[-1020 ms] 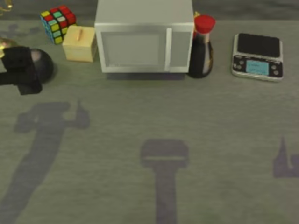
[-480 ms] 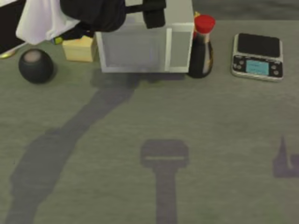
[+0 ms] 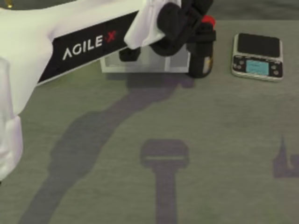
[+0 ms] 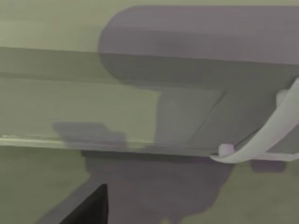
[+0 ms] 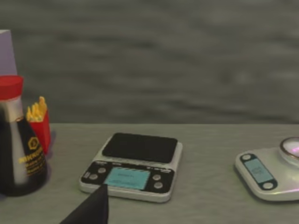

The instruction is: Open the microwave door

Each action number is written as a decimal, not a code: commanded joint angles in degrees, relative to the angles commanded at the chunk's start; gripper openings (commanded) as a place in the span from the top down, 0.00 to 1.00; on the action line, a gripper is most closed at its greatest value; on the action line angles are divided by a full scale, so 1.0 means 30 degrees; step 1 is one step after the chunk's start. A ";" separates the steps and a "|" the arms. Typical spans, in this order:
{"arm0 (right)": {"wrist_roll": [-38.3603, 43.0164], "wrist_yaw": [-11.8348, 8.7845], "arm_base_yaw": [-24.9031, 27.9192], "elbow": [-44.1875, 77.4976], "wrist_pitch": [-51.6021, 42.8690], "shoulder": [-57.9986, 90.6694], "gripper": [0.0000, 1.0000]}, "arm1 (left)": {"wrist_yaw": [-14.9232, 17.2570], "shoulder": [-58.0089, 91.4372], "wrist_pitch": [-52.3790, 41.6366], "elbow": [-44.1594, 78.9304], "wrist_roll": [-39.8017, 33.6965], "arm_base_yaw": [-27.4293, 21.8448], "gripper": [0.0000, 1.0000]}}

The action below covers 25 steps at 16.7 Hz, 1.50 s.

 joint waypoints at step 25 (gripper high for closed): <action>0.0000 0.0000 0.0000 0.0000 0.0000 0.0000 0.00 | 0.0774 0.3979 0.2599 0.1832 0.1204 0.1285 0.60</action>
